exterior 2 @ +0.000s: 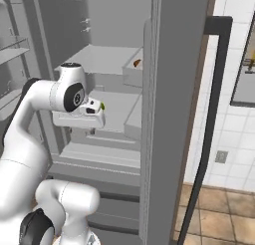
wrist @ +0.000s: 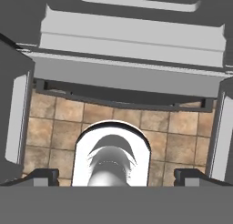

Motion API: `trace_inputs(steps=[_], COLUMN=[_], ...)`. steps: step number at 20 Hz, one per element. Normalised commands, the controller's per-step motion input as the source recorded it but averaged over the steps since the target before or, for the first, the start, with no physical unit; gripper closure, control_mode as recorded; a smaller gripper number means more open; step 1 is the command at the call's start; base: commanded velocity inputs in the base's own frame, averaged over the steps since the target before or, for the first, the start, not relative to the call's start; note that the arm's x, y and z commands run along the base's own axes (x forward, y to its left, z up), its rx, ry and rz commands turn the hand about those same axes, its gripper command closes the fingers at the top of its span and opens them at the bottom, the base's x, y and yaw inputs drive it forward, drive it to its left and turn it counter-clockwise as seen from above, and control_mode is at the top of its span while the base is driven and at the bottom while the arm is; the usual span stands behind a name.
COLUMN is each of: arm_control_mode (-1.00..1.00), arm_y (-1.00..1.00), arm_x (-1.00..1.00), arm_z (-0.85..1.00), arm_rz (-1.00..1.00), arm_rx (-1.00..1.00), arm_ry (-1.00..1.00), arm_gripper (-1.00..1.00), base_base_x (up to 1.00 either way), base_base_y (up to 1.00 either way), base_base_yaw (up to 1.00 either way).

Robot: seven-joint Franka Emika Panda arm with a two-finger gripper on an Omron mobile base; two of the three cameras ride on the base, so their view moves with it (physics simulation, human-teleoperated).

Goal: Take the cheese, chicken drumstick, and lime from the fridge and place them on the plate on the dining counter to create an appetizer plate.

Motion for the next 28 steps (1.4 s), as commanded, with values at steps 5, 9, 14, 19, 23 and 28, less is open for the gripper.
trace_inputs(steps=[5, 9, 14, 19, 23, 28], arm_control_mode=[1.0, 1.0, 1.0, 1.0, 1.0, 1.0], arm_y=[0.0, 0.0, 0.0, 0.0, 0.0, 0.0], arm_x=[0.0, 0.0, 0.0, 0.0, 0.0, 0.0], arm_z=[0.0, 0.0, 0.0, 0.0, 0.0, 0.0], arm_rz=[0.0, 0.0, 0.0, 0.0, 0.0, 0.0], arm_rx=[0.0, 0.0, 0.0, 0.0, 0.0, 0.0], arm_ry=[0.0, 0.0, 0.0, 0.0, 0.0, 0.0], arm_gripper=[-1.0, -1.0, -1.0, -1.0, -1.0, -1.0], base_base_x=[0.16, 0.23, 0.32, 0.32, 0.25, 0.18], base_base_y=[-0.13, -0.04, -0.09, -0.19, -0.17, -0.04], base_base_yaw=[-0.12, -0.15, -0.16, -0.17, -0.16, -0.12])
